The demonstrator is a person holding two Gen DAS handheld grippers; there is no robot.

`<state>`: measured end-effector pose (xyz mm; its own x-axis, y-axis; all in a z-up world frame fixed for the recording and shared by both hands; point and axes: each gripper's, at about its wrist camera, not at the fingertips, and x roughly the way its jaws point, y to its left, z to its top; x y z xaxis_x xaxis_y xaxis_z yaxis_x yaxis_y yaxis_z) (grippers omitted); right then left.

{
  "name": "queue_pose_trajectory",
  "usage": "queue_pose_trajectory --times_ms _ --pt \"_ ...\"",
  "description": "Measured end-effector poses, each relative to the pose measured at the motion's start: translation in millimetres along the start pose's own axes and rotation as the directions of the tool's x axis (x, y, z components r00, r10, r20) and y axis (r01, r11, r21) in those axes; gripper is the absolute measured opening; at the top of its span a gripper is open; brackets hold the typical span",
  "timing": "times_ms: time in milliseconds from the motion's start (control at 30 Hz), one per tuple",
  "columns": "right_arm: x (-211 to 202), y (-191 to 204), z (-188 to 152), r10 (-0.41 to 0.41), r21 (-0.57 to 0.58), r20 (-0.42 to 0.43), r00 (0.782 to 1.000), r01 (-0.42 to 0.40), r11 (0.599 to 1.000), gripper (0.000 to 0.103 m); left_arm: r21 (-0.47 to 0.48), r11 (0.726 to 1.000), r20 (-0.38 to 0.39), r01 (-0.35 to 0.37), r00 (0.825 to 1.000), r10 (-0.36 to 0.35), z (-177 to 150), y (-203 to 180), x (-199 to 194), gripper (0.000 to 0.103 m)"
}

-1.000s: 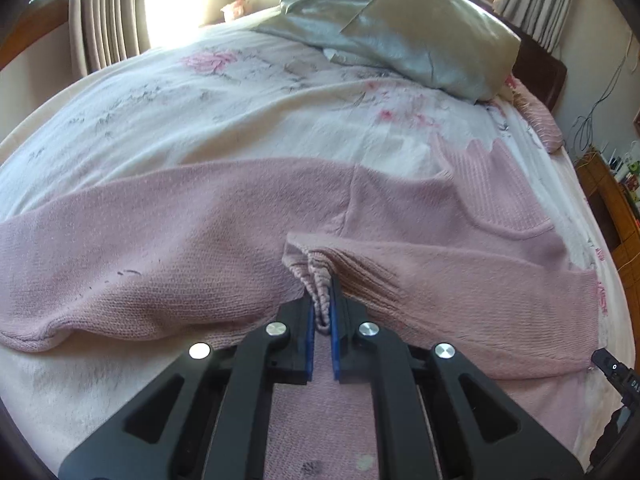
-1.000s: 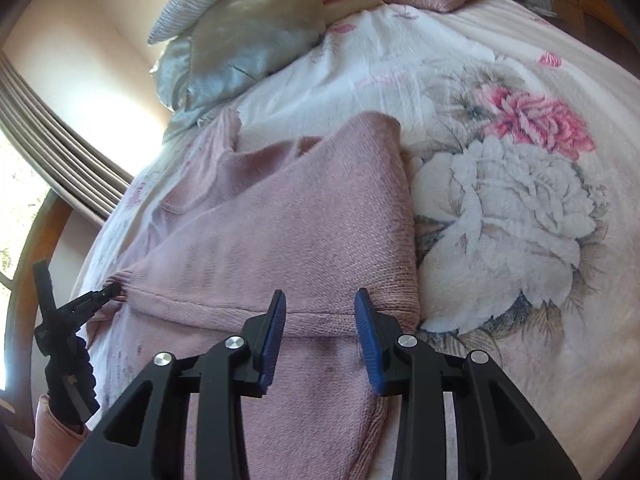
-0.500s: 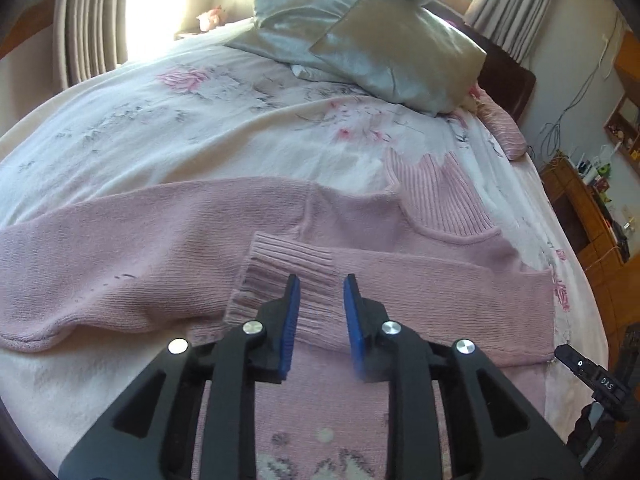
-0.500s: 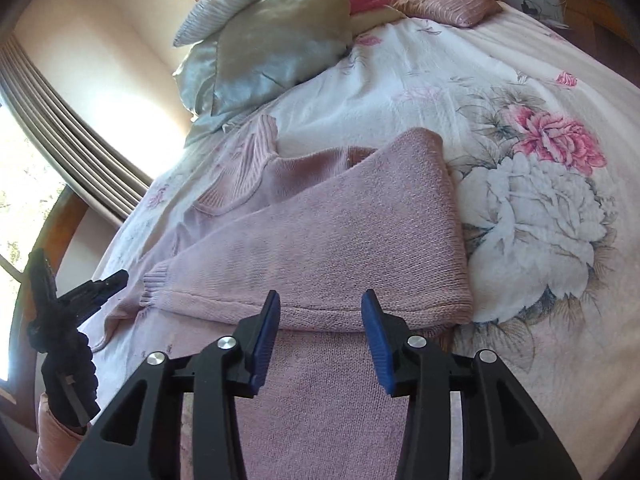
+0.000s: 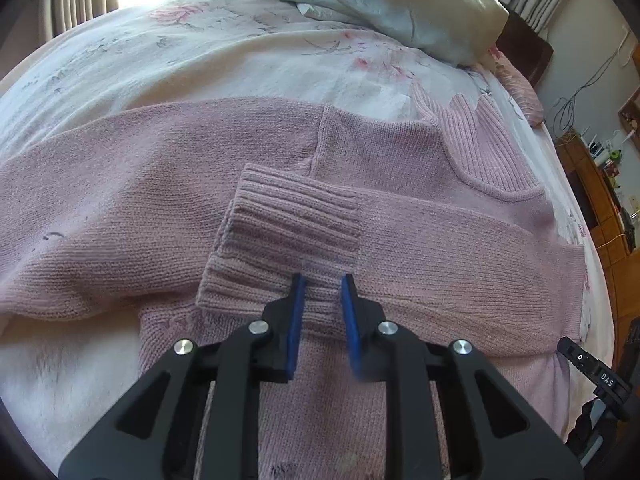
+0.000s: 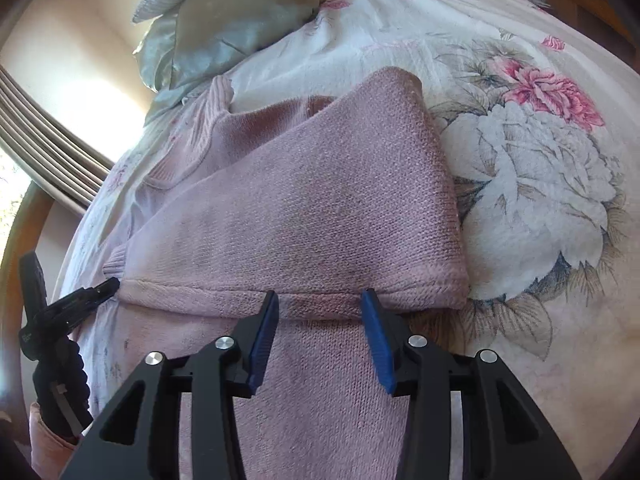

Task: Fold small clothes
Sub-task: 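Move the left tool to the other sleeve cuff and grasp it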

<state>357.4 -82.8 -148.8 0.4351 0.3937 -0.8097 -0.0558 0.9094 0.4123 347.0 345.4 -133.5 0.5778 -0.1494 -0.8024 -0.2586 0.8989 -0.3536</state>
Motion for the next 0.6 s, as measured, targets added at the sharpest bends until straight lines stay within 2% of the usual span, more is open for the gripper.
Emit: queue_pose_trajectory --times_ms 67,100,133,200,300,367,433,467,533,600 --pt "-19 13 -10 0.027 -0.045 0.028 0.999 -0.026 0.999 0.054 0.014 1.0 0.047 0.013 0.999 -0.014 -8 11 -28 0.034" --pt "-26 21 -17 0.031 -0.081 0.032 0.999 -0.029 0.996 0.058 0.012 1.0 0.073 0.009 0.997 -0.01 -13 20 -43 0.053" --pt "-32 30 -27 0.032 -0.114 0.032 0.999 -0.028 0.993 0.059 0.003 1.0 0.099 0.003 0.995 -0.003 -19 35 -57 0.061" --pt "-37 45 -46 0.046 -0.168 0.007 0.999 -0.044 0.985 0.059 -0.019 0.999 0.121 -0.033 0.992 0.035 -32 70 -81 0.06" --pt "-37 69 -72 0.059 -0.233 -0.035 0.998 -0.066 0.97 0.059 -0.115 0.988 0.135 -0.1 0.984 0.115 -50 137 -111 0.06" --pt "-31 84 -85 0.056 -0.264 -0.059 0.997 -0.07 0.962 0.06 -0.179 0.972 0.137 -0.151 0.975 0.177 -60 183 -131 0.06" --pt "-21 96 -97 0.014 -0.284 -0.082 0.997 -0.036 0.958 0.06 -0.243 0.949 0.138 -0.2 0.961 0.238 -69 226 -149 0.06" --pt "-15 101 -102 -0.004 -0.301 -0.088 0.996 -0.022 0.953 0.06 -0.275 0.941 0.14 -0.199 0.96 0.244 -73 246 -157 0.06" --pt "-1 108 -106 -0.042 -0.316 -0.101 0.994 0.008 0.949 0.061 -0.326 0.938 0.164 -0.117 0.97 0.178 -76 281 -172 0.043" --pt "6 112 -111 -0.06 -0.317 -0.101 0.993 0.025 0.948 0.069 -0.378 0.924 0.184 -0.052 0.974 0.13 -76 306 -182 0.035"
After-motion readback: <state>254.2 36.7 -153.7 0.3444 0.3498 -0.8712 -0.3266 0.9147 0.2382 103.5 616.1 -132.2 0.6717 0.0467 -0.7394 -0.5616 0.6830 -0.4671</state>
